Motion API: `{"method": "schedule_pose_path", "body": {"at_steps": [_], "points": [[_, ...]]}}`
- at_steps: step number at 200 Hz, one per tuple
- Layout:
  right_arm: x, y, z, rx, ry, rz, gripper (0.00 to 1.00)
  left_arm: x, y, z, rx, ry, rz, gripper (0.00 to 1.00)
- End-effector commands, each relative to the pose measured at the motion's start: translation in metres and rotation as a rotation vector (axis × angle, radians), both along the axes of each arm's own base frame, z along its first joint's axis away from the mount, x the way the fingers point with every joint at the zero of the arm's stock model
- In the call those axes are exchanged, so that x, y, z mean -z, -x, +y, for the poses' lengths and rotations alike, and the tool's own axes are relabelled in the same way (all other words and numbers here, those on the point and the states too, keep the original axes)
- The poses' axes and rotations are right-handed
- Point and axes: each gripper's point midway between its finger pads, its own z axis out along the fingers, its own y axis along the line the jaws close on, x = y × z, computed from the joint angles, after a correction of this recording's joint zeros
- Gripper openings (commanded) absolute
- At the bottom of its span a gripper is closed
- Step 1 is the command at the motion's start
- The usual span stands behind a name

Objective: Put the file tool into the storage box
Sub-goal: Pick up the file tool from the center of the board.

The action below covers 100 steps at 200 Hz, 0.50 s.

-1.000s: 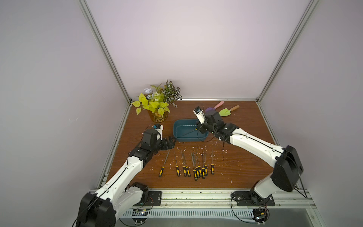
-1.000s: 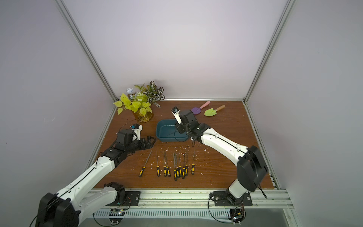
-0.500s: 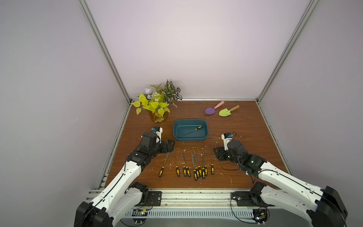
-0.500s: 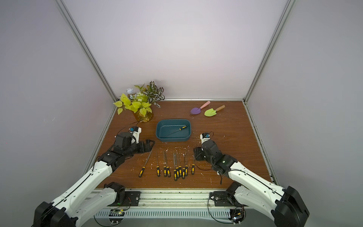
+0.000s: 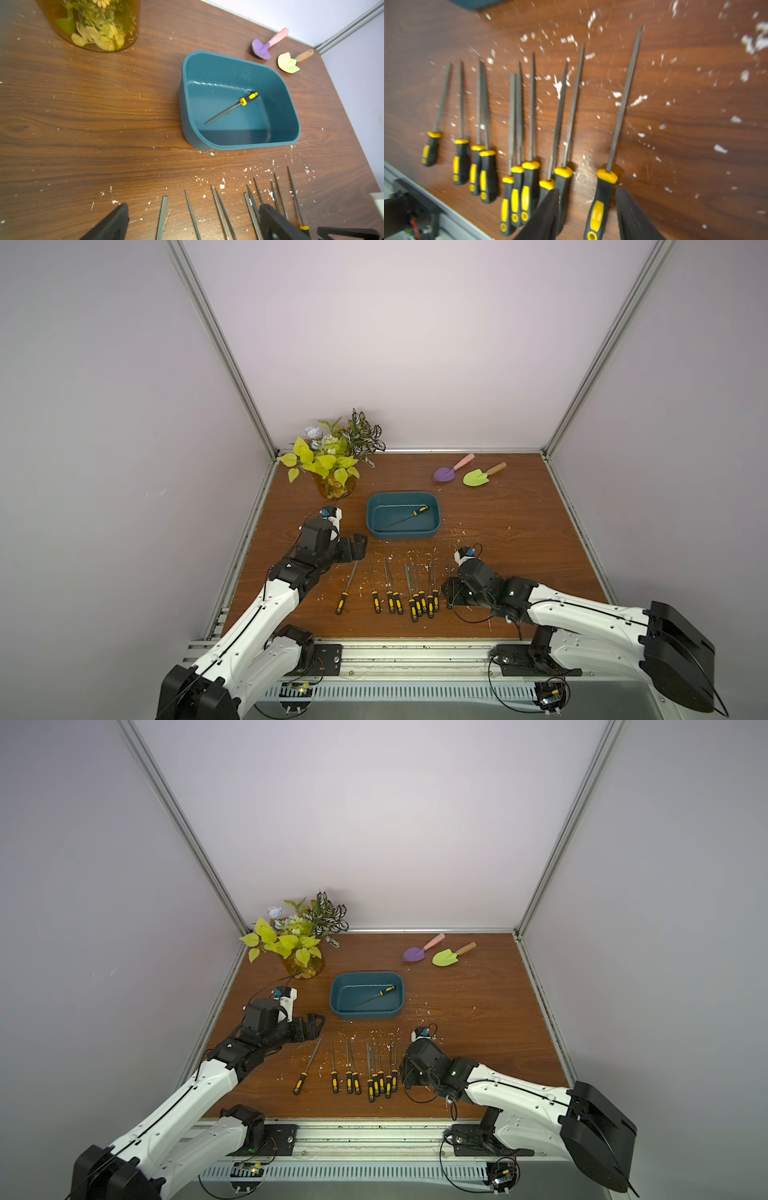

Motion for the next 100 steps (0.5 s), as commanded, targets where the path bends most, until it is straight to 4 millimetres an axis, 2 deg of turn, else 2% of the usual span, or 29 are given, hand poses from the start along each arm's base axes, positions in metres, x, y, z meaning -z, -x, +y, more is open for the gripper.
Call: {"method": "schedule_pose_path", "body": {"at_steps": [1,33,100], "points": [[-0.005,-0.005,-0.004,0.038,0.043,-0.018,0.50,-0.005,-0.001,0.000,-0.001,-0.008,-0.020,0.99],[0.000,-0.004,-0.007,0.032,0.073,-0.013,0.50,-0.003,0.000,-0.005,0.019,0.006,-0.005,0.99],[0.007,-0.005,0.008,-0.021,0.140,0.001,0.50,0.000,0.001,-0.008,0.032,0.012,0.007,0.99]]}}
